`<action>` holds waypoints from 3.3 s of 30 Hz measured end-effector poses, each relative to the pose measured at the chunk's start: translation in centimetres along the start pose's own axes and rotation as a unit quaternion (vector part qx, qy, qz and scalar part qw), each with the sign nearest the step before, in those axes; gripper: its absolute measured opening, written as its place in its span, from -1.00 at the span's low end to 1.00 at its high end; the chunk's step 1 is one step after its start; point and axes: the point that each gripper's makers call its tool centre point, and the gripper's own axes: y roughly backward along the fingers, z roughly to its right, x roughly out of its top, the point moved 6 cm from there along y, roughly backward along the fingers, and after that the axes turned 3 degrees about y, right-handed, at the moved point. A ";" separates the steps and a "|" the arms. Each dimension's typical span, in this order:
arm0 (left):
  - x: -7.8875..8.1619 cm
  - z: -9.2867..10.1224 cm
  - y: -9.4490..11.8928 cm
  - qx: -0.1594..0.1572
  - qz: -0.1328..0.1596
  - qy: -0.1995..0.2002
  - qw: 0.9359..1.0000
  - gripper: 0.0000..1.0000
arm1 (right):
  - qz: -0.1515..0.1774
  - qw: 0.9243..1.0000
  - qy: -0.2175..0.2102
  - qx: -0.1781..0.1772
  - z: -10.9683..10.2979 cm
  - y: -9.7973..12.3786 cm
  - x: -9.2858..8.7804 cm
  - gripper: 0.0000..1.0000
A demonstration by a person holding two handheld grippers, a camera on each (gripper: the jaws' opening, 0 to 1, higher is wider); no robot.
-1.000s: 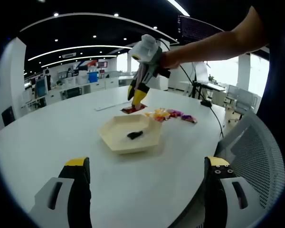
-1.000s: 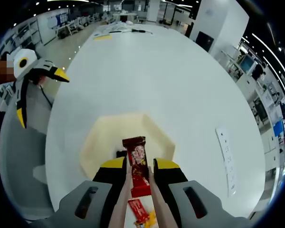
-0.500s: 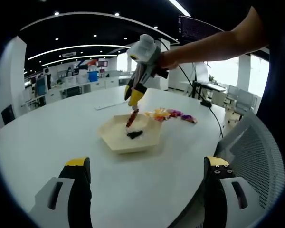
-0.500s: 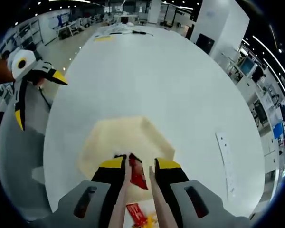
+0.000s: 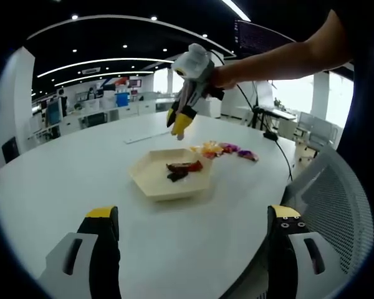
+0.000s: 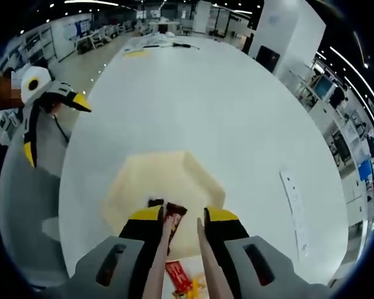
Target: Place the target food into the container with the food tongs after gripping and lifting it, then release it inside without dropping or visibly crushing the food.
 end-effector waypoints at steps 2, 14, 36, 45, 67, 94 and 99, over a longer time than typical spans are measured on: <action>0.0 0.0 0.0 0.000 0.000 0.000 1.000 0.93 | 0.000 1.000 0.000 -0.002 0.1 0.3 -0.3 -0.50; -0.1 0.0 0.0 0.000 0.000 0.001 1.000 0.93 | -0.003 1.000 -0.012 -0.007 0.1 1.7 -2.5 -0.48; -0.2 0.1 -0.1 -0.002 -0.008 0.000 1.000 0.93 | 0.003 1.000 -0.016 -0.005 -0.1 3.4 -5.8 -0.46; -0.3 0.1 -0.2 -0.003 -0.011 0.002 1.000 0.93 | 0.013 1.000 0.004 0.011 -0.1 3.7 -6.4 -0.46; -0.4 -0.2 -0.2 0.008 -0.010 0.006 1.000 0.99 | 0.019 0.999 0.030 0.027 -0.1 4.2 -8.2 -0.44; -0.3 -0.4 -0.1 0.013 -0.006 0.011 1.000 0.99 | 0.015 0.998 0.047 0.050 -0.7 2.7 -10.4 -0.44; -0.2 -0.4 -0.1 0.013 -0.005 0.012 1.000 0.99 | 0.012 0.997 0.049 0.052 -0.7 2.1 -10.9 -0.44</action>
